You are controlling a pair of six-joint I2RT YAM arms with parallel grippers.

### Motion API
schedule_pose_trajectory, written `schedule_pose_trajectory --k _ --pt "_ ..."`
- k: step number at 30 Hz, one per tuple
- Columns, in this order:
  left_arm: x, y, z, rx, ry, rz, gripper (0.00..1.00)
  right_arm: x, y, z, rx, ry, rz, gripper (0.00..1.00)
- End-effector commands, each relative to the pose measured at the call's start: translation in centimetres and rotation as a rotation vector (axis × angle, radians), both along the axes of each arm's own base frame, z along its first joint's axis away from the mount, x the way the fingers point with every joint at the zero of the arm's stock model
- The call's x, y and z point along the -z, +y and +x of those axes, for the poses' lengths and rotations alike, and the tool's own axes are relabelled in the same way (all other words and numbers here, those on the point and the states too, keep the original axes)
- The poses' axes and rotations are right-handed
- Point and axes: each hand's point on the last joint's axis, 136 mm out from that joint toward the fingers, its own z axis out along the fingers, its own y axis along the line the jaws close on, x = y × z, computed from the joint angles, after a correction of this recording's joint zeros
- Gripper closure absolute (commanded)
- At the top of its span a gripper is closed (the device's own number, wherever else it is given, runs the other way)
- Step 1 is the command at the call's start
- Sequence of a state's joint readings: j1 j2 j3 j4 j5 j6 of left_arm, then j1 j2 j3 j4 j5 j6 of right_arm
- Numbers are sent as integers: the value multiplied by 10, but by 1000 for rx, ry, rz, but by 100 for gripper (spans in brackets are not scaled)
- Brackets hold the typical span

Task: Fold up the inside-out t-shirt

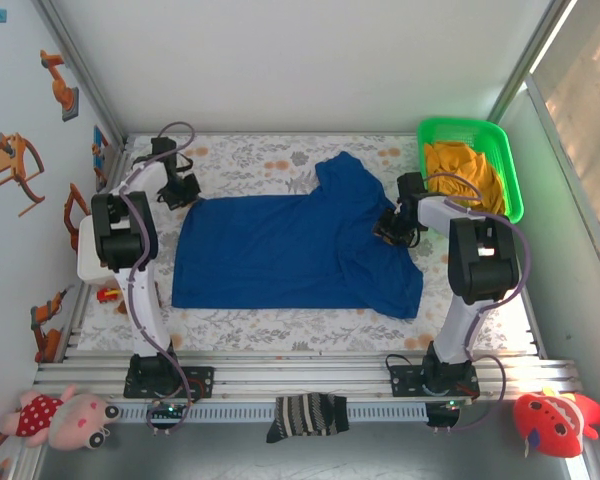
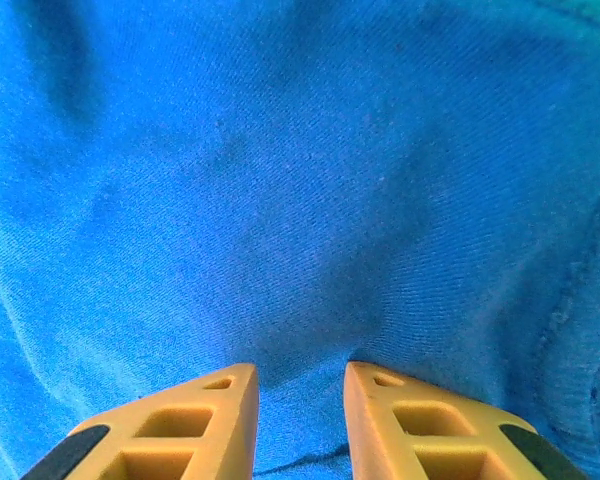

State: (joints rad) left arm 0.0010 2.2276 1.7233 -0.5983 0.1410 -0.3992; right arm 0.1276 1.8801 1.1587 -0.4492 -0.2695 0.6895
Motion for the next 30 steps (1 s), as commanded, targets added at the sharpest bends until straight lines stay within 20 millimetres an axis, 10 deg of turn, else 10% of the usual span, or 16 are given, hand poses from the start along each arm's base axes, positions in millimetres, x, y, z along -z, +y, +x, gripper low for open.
schedule_pose_trajectory --k 1,6,8,12,22,30 --pt "-39 14 15 -133 -130 -61 100 22 -16 -12 58 86 -51 71" --pt "-37 33 11 -255 -160 -87 94 21 -19 -11 71 92 -66 71" --pt "-37 36 13 -267 -179 -122 61 21 -21 -11 75 93 -68 71" --pt "-42 36 15 -254 -192 -133 37 20 -23 -11 80 93 -70 71" --pt "-57 12 0 -214 -231 -195 42 14 -17 -6 43 66 -41 73" --pt "-127 -22 -57 -121 -290 -206 39 -61 -9 -1 -74 -124 -14 74"
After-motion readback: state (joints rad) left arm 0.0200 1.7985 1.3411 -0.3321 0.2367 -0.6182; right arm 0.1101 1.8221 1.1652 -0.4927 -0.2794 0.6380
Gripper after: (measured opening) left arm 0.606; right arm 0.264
